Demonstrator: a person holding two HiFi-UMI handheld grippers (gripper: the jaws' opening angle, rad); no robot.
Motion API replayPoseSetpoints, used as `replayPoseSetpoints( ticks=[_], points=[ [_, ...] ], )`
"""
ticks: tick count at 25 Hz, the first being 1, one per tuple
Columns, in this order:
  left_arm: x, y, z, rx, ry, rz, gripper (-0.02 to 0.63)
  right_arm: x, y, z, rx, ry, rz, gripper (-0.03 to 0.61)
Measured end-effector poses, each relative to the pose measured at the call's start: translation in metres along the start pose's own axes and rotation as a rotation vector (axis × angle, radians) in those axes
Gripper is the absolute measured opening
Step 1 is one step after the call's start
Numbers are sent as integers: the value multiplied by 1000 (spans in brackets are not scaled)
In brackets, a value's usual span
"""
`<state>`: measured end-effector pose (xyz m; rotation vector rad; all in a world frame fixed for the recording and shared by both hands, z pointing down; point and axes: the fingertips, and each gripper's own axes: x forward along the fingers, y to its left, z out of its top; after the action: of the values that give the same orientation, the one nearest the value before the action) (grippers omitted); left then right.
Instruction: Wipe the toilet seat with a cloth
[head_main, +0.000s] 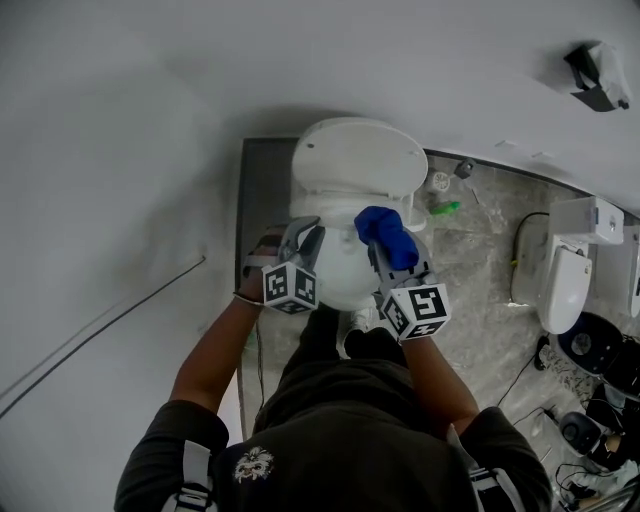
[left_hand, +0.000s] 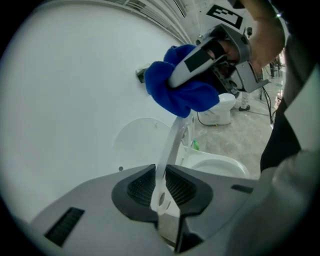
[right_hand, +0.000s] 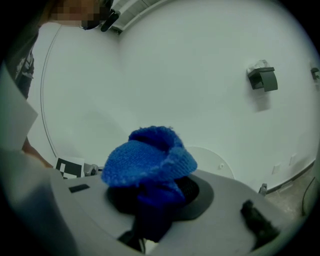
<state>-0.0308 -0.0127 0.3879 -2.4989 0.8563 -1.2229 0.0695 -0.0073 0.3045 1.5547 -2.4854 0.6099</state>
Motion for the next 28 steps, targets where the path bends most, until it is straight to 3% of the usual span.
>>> replayPoseSetpoints(
  ticks=[4, 15, 20, 28],
  points=[
    [-11, -31, -9, 38, 70, -6, 69, -12, 4, -21, 13, 28, 41, 97],
    [-35, -135, -55, 293, 214, -47, 73, -63, 12, -84, 37, 71, 108, 97],
    [-38, -197, -80, 354, 265, -148, 196, -80, 16, -123, 66, 128, 127, 97],
    [-27, -282, -142, 424, 318, -250, 239, -75, 24, -177, 71, 195, 127, 97]
  ],
)
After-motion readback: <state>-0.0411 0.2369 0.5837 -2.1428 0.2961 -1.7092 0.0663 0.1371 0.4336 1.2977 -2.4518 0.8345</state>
